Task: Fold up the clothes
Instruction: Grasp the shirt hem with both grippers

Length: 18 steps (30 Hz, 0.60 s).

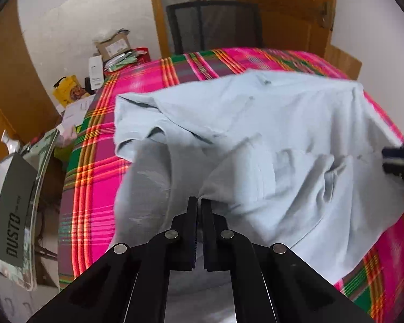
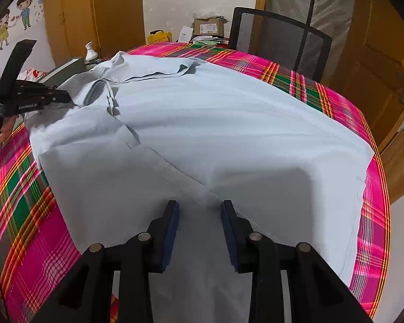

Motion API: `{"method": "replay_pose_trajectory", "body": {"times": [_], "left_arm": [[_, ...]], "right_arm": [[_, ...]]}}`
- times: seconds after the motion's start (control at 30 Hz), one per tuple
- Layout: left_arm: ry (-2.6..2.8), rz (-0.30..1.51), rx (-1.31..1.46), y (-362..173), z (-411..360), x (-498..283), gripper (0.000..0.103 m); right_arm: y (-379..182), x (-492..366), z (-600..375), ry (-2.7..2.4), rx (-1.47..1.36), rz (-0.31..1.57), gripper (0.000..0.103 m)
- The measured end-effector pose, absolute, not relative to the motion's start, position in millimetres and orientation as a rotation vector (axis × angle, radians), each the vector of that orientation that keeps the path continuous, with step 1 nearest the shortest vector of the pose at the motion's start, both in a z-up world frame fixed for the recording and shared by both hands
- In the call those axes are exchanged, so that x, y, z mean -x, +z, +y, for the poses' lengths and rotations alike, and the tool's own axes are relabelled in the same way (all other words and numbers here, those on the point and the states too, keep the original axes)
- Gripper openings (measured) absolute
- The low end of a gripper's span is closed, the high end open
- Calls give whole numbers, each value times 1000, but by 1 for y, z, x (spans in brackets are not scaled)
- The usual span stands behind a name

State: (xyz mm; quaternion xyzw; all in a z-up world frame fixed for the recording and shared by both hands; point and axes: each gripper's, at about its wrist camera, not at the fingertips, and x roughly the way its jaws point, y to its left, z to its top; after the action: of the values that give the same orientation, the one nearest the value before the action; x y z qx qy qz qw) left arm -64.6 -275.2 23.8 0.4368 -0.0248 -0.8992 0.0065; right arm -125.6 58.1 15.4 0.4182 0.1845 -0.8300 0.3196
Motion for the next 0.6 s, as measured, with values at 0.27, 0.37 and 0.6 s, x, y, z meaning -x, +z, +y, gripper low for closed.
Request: {"method": "replay_pose_trajectory", "body": {"times": [0.27, 0.37, 0.6], "left_arm": [[-2861, 33, -1252, 49, -285, 46, 3], [-2871, 45, -1211, 58, -286, 36, 3], [-2890, 93, -1114, 79, -289, 1, 3]], "right_arm": [[18, 114, 51, -2168, -1083, 506, 1], [24, 108, 52, -2174, -1060, 504, 1], [34, 100, 58, -2193, -1035, 515, 1]]}}
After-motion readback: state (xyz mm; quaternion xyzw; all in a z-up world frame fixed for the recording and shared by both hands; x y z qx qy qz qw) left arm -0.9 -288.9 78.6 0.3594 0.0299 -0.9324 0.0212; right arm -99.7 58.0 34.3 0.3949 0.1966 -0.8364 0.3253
